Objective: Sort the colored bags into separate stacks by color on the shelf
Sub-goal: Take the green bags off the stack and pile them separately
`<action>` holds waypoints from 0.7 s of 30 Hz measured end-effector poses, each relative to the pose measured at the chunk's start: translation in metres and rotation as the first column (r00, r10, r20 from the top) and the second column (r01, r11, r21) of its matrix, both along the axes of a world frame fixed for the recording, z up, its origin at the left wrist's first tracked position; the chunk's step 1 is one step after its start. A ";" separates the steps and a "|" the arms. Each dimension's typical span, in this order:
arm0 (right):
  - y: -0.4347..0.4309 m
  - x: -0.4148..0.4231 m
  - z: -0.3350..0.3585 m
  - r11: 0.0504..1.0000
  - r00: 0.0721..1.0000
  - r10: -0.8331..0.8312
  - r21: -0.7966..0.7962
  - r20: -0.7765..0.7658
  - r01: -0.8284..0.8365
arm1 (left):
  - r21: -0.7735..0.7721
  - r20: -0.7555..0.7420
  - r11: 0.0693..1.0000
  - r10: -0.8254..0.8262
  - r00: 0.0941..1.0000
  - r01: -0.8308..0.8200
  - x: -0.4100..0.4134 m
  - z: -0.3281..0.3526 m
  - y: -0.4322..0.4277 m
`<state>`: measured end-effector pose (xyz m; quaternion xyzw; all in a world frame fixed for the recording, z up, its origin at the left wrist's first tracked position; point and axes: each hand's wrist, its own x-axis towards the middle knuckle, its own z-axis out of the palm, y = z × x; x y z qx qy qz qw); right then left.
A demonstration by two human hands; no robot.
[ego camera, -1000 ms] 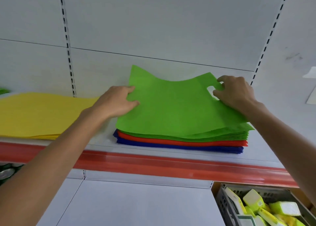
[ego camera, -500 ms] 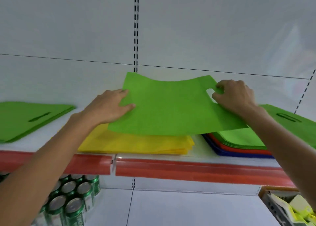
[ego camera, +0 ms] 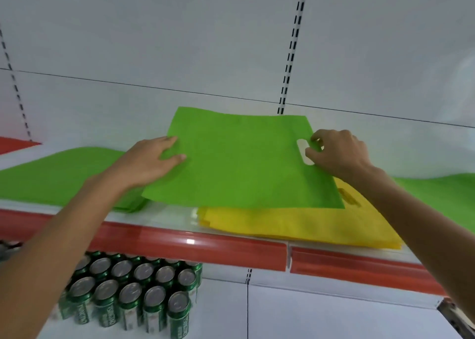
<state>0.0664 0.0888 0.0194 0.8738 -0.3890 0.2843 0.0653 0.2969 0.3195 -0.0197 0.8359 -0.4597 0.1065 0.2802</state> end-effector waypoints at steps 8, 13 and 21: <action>0.067 0.109 -0.009 0.995 0.995 0.097 -0.017 -0.016 -0.097 | 0.044 -0.040 0.995 0.086 0.995 -0.085 0.094 -0.017 0.078; 0.116 0.175 -0.023 0.993 0.993 0.114 0.017 -0.022 -0.114 | 0.099 -0.074 0.990 0.106 0.992 -0.099 0.161 -0.020 0.123; 0.174 0.252 -0.052 0.989 0.998 0.023 0.145 -0.054 -0.015 | 0.090 -0.124 0.995 0.064 0.990 -0.053 0.239 -0.040 0.170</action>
